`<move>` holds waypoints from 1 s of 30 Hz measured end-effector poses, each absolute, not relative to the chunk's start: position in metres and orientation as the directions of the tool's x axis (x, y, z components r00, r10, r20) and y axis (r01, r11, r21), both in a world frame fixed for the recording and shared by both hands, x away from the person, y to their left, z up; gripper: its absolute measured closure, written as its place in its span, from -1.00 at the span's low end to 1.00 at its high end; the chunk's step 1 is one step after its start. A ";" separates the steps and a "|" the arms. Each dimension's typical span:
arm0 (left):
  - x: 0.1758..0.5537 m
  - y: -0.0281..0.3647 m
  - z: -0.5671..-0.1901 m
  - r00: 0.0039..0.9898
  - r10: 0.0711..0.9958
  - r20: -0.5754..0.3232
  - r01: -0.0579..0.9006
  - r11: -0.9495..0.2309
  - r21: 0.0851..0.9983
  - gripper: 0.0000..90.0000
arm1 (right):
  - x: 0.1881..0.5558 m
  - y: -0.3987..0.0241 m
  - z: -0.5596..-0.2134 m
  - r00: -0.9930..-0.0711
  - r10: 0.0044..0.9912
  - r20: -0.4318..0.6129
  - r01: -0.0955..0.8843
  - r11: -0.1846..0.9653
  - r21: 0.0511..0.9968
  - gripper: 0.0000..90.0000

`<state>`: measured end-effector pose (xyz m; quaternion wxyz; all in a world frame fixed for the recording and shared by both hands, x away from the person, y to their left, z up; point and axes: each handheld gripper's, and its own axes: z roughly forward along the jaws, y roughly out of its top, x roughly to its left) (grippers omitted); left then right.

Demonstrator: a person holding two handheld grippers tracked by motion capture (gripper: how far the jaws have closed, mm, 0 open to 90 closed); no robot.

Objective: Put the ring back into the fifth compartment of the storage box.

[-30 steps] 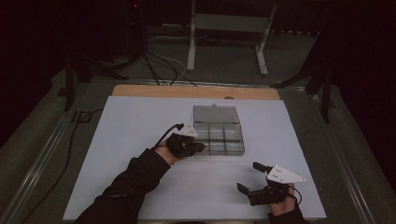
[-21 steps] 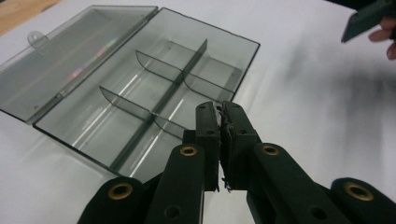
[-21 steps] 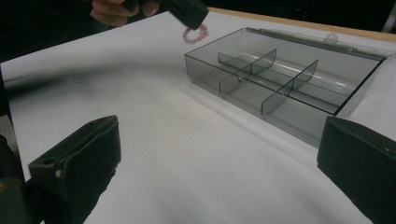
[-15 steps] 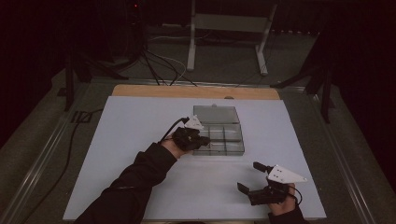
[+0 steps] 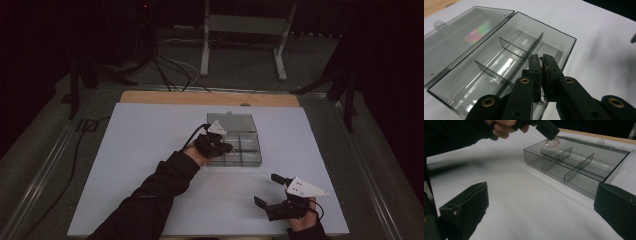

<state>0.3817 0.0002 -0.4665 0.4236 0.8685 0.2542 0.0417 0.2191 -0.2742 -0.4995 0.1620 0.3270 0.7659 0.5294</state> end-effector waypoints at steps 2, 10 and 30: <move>0.384 -0.002 -0.469 0.864 0.483 -0.142 0.411 -0.513 0.754 0.96 | 0.219 -0.274 -0.499 -0.734 0.673 0.098 0.329 0.226 0.917 -1.00; 0.388 -0.014 -0.477 0.852 0.503 -0.143 0.429 -0.515 0.742 0.96 | 0.219 -0.274 -0.499 -0.736 0.670 0.099 0.327 0.224 0.918 -1.00; 0.394 -0.021 -0.486 0.788 0.585 -0.190 0.541 -0.512 0.668 0.80 | 0.219 -0.274 -0.499 -0.736 0.671 0.095 0.329 0.231 0.916 -1.00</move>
